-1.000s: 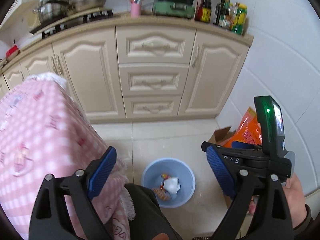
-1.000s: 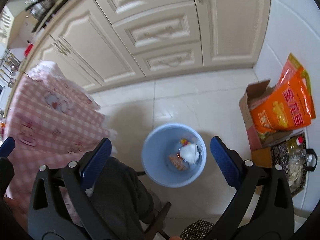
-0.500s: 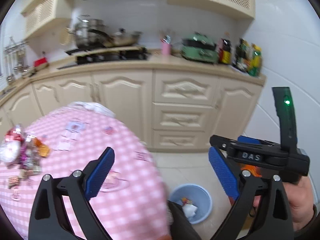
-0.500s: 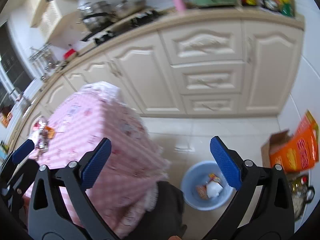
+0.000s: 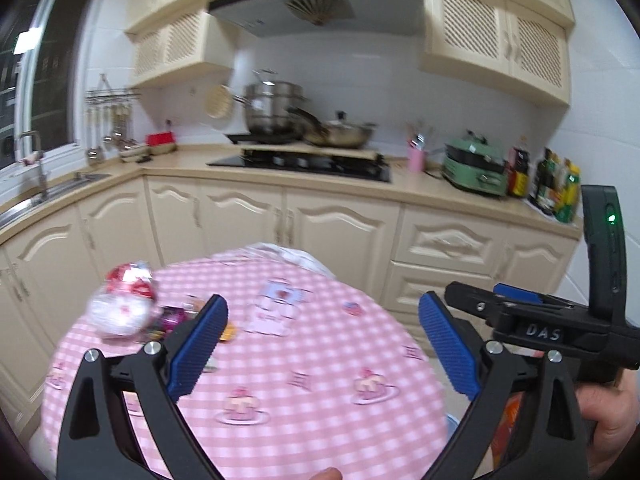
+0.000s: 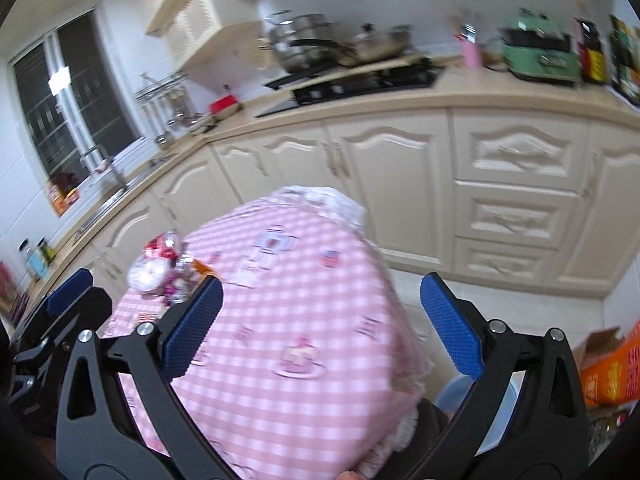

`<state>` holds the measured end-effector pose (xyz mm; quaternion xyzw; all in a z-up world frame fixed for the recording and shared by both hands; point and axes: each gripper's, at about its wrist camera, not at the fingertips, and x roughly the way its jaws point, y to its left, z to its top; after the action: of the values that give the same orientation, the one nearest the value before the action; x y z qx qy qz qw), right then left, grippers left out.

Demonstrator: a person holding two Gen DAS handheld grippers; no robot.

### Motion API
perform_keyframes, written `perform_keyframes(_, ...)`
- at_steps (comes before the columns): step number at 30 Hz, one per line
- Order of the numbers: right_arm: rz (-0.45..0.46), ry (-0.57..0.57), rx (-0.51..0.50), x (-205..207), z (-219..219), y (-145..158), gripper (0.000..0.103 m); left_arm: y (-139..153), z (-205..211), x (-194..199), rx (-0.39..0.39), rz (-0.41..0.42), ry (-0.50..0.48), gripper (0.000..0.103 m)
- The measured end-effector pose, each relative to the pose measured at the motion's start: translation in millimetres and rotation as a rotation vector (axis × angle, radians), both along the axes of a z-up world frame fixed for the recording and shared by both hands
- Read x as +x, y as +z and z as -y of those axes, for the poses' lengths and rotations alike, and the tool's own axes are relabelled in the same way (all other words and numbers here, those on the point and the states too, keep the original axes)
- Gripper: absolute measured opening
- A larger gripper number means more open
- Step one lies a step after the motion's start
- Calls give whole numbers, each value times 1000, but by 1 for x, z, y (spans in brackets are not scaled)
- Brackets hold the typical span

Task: Collect trash
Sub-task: 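Return both grippers to the table toward the candy wrappers and bottle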

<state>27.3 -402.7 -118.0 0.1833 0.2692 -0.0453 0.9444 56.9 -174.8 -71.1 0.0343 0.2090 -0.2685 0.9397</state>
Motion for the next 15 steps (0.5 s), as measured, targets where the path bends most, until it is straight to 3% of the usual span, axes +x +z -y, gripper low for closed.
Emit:
perform_keyframes(8,19,129,-56,36,-63,14,97,-1,-80,19,4,43,149,95)
perform_keyframes(15,-34,190,-79,72,-98,-5,97,-52,-144,57,137,-7,242,95)
